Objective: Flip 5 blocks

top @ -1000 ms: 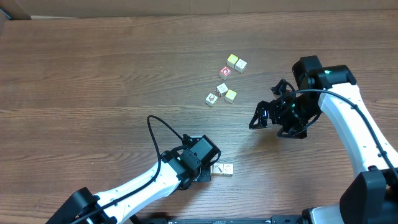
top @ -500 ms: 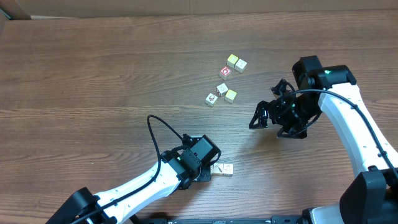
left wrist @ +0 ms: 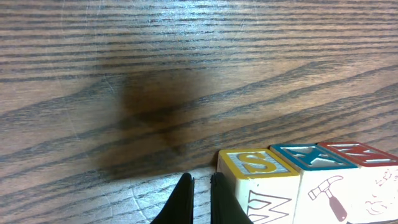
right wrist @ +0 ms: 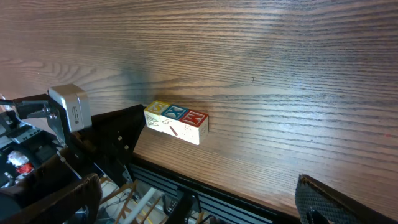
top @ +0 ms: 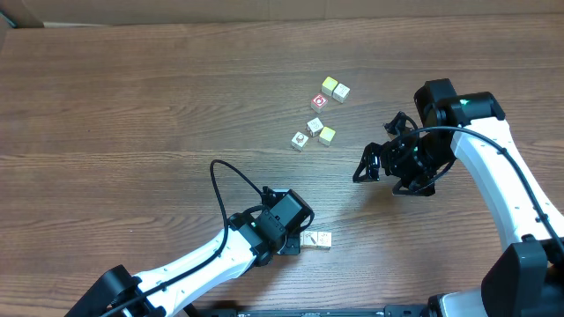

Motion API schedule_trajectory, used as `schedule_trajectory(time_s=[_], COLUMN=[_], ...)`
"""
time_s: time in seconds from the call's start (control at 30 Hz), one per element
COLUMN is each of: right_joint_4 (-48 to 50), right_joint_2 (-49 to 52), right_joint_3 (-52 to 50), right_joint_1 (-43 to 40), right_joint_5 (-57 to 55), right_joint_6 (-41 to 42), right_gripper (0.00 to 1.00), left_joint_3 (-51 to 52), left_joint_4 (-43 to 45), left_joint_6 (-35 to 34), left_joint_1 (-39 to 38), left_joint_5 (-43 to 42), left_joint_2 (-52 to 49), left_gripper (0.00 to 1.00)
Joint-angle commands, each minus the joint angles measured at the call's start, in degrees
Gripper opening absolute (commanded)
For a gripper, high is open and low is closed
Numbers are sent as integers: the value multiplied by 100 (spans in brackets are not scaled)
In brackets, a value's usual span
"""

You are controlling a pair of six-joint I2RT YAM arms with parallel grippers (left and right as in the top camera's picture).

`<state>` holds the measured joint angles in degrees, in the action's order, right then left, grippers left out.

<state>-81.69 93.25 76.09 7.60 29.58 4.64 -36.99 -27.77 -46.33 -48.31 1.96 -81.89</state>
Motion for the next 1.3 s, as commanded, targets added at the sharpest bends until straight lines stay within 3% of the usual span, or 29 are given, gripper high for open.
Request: schedule_trajectory(time_s=[0.0, 0.27, 0.37, 0.43, 0.5, 0.53, 0.77, 1.03, 1.27], right_joint_4=[9, 9, 26, 37, 35, 35, 59, 98, 98], right_joint_2=[-87, -87, -87, -87, -87, -87, -87, -87, -87], right_joint_3=[114, 114, 114, 114, 114, 114, 114, 114, 114], right_joint_1=[24, 24, 24, 24, 24, 24, 24, 24, 24], right_joint_5=[2, 0, 0, 0, 0, 0, 0, 0, 2], right_joint_6=[-35, -35, -35, -35, -35, -35, -37, -35, -35], right_gripper=[100, 100, 100, 100, 100, 100, 100, 100, 100], left_joint_3=[4, -46, -254, -431, -640, -748, -1674, -3362, -4828], left_joint_4=[15, -70, -138, -234, -267, -258, -267, -686, -1292], left_joint_6=[116, 116, 367, 579, 981, 1178, 2356, 3193, 3689], left_joint_1=[42, 249, 625, 857, 1091, 1196, 1875, 2059, 2055], left_joint_5=[103, 164, 164, 162, 144, 136, -2, -262, -485], left_joint_2=[-61, -61, -59, -59, -59, -61, -321, -2011, -3412], left_gripper=[4, 7, 32, 44, 66, 71, 66, 73, 66])
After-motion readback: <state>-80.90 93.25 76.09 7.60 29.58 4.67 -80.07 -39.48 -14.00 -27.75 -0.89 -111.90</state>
